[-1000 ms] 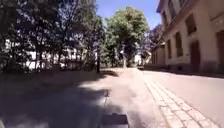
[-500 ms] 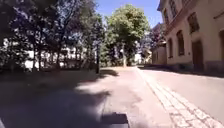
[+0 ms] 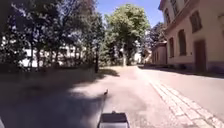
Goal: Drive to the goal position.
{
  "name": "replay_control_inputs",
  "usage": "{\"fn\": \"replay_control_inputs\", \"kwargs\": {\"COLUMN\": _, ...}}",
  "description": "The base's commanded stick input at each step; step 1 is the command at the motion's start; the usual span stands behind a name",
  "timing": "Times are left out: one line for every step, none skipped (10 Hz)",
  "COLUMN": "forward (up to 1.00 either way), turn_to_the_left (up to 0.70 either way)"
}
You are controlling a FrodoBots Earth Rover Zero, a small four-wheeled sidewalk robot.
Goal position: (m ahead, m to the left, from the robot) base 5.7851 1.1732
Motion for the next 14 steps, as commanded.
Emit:
{"fn": "replay_control_inputs", "kwargs": {"forward": 0.70, "turn_to_the_left": 0.00}}
{"fn": "replay_control_inputs", "kwargs": {"forward": 0.70, "turn_to_the_left": 0.00}}
{"fn": "replay_control_inputs", "kwargs": {"forward": 0.70, "turn_to_the_left": 0.00}}
{"fn": "replay_control_inputs", "kwargs": {"forward": 0.70, "turn_to_the_left": 0.00}}
{"fn": "replay_control_inputs", "kwargs": {"forward": 0.70, "turn_to_the_left": 0.00}}
{"fn": "replay_control_inputs", "kwargs": {"forward": 0.70, "turn_to_the_left": -0.02}}
{"fn": "replay_control_inputs", "kwargs": {"forward": 0.70, "turn_to_the_left": -0.06}}
{"fn": "replay_control_inputs", "kwargs": {"forward": 0.70, "turn_to_the_left": -0.10}}
{"fn": "replay_control_inputs", "kwargs": {"forward": 0.70, "turn_to_the_left": -0.14}}
{"fn": "replay_control_inputs", "kwargs": {"forward": 0.70, "turn_to_the_left": -0.14}}
{"fn": "replay_control_inputs", "kwargs": {"forward": 0.70, "turn_to_the_left": -0.05}}
{"fn": "replay_control_inputs", "kwargs": {"forward": 0.70, "turn_to_the_left": 0.00}}
{"fn": "replay_control_inputs", "kwargs": {"forward": 0.70, "turn_to_the_left": 0.00}}
{"fn": "replay_control_inputs", "kwargs": {"forward": 0.70, "turn_to_the_left": 0.00}}
